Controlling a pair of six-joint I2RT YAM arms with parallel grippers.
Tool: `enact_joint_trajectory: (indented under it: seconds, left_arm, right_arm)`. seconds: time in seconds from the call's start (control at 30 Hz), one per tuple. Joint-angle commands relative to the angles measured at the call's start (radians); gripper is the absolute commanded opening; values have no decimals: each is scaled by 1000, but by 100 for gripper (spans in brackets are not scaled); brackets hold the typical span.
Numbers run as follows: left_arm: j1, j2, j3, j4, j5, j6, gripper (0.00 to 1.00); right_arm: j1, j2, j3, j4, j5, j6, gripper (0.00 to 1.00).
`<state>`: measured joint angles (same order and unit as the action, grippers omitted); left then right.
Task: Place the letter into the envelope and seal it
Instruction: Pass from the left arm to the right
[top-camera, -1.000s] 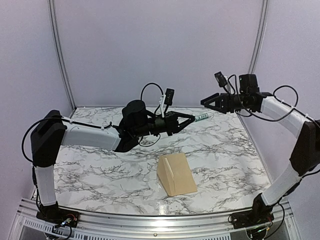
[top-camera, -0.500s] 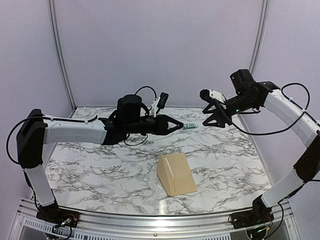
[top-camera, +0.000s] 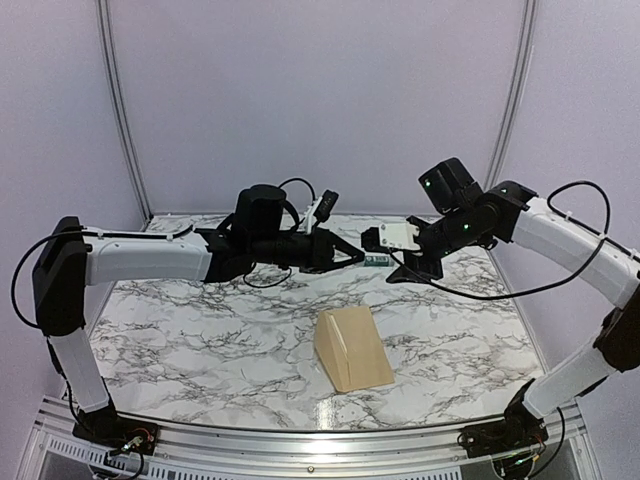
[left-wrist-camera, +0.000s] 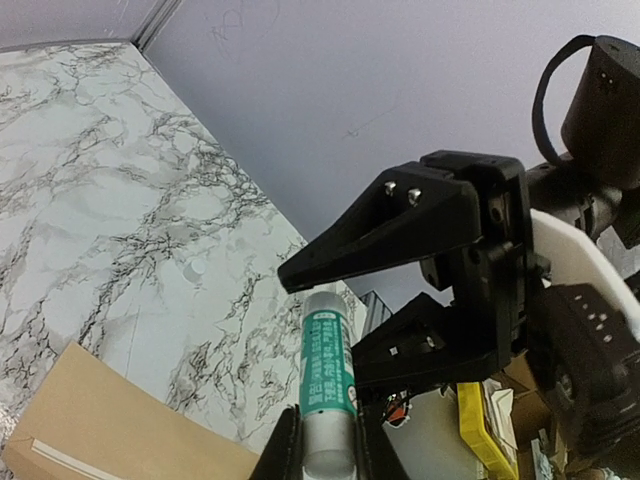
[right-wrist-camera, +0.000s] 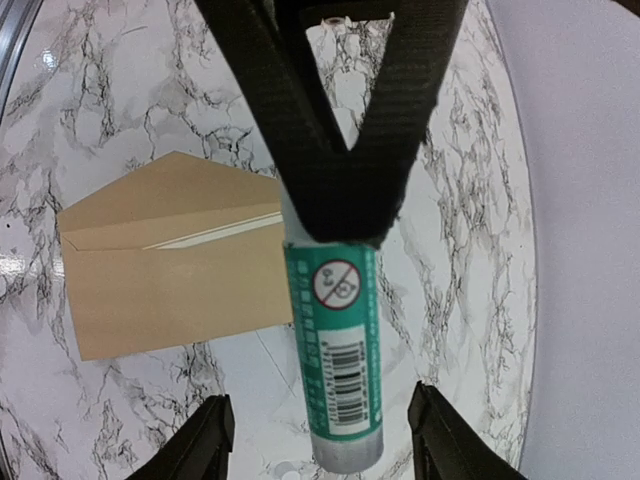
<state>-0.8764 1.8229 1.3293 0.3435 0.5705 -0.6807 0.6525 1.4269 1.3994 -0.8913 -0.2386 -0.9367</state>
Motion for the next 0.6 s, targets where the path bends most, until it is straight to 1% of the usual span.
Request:
enact_joint_trajectory:
  seconds: [0.0,0.07,0.1,0.13,0.17,0.2,0.27,0.3,0.4,0.43,0.5,0.57]
  left_arm:
    - [10,-16,38,-11,46,-22,5]
    - [12,-17,40,-11,50,-26,5]
    - [12,-17,40,-11,51,-25,5]
    - [13,-19,41,-11,51,-26,5]
    - [14,-19,39,-11,51,-26,5]
    - [14,-18,39,-11,49,-27,6]
    - [15,-18,41,-11,48,-28,9]
    - [16,-17,42,-11,47,-28,13]
    - [15,-29,35,-11,16,-3,34]
    - [15,-38,30,-11,-9,17,40]
    - [13,-68,16,-9,-74,61,47]
    - [4,-114,-16,14,-168,126,53]
  right_arm:
    - [36,0,-22,58,94,3,56]
    - [42,0,-29,72,99,10,52]
    - [44,-2,-29,76,100,13,48]
    - [44,0,-30,79,102,13,44]
    - [44,0,-28,81,103,15,36]
    - [44,-2,-28,84,105,17,31]
    - [44,-4,-28,90,103,24,24]
    - [44,-7,-31,95,99,31,22]
    - [44,-12,-46,125,91,68,16]
    - [44,-14,-54,139,87,94,14]
    - [40,-17,-66,167,64,144,11]
    - [17,-19,-69,195,-8,219,10]
